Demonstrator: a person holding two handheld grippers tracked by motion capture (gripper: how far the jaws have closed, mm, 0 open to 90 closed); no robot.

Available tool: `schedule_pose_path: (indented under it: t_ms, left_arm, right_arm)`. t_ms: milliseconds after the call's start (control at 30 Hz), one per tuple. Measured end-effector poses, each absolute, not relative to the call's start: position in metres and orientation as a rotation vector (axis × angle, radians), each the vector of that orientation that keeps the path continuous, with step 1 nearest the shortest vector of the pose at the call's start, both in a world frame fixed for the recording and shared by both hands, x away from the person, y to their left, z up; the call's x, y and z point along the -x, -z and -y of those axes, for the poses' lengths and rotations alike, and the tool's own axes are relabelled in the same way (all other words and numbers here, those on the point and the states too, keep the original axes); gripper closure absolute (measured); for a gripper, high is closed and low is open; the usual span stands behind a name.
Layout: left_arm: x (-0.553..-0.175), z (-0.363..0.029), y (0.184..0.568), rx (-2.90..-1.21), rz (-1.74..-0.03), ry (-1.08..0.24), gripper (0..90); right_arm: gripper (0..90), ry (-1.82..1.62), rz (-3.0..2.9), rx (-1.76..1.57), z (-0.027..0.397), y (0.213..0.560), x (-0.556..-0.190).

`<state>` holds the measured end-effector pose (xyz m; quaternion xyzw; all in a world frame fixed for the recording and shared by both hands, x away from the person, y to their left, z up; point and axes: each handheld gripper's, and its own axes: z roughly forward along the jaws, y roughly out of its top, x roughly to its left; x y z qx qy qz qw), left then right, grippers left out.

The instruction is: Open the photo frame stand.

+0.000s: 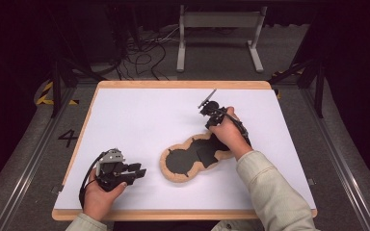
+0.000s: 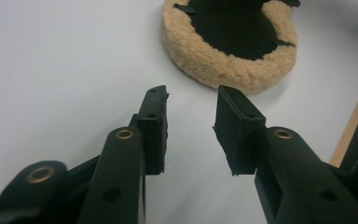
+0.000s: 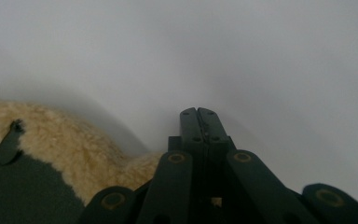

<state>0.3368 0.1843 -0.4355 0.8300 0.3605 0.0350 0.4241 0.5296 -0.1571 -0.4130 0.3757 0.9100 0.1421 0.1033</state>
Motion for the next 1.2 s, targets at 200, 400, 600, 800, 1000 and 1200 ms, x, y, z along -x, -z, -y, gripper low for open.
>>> schedule_pose_path:
  t_ms: [200,400,600,800,1000,1200]
  left_arm:
    - [-0.339,-0.175,0.434,-2.089,-0.852,-0.054,68.4]
    - [-0.338,-0.154,0.434,-2.116,-0.783,-0.011,69.3]
    - [-0.335,-0.126,0.433,-2.159,-0.67,0.038,70.1]
    - [-0.331,-0.097,0.438,-2.23,-0.577,0.101,68.7]
    - [-0.332,-0.073,0.444,-2.295,-0.493,0.127,69.2]
    - [-0.336,-0.063,0.449,-2.331,-0.515,0.074,76.5]
  right_arm:
    - [90.0,-0.419,-2.719,-1.174,0.172,0.412,-0.52]
    - [90.0,-0.571,-2.596,-1.125,0.187,0.401,-0.505]
    - [90.0,-0.646,-2.537,-1.141,0.213,0.392,-0.491]
    - [90.0,-0.707,-2.467,-1.196,0.244,0.388,-0.475]
    - [90.0,-0.743,-2.427,-1.245,0.268,0.386,-0.461]
    - [90.0,-0.769,-2.385,-1.305,0.287,0.388,-0.452]
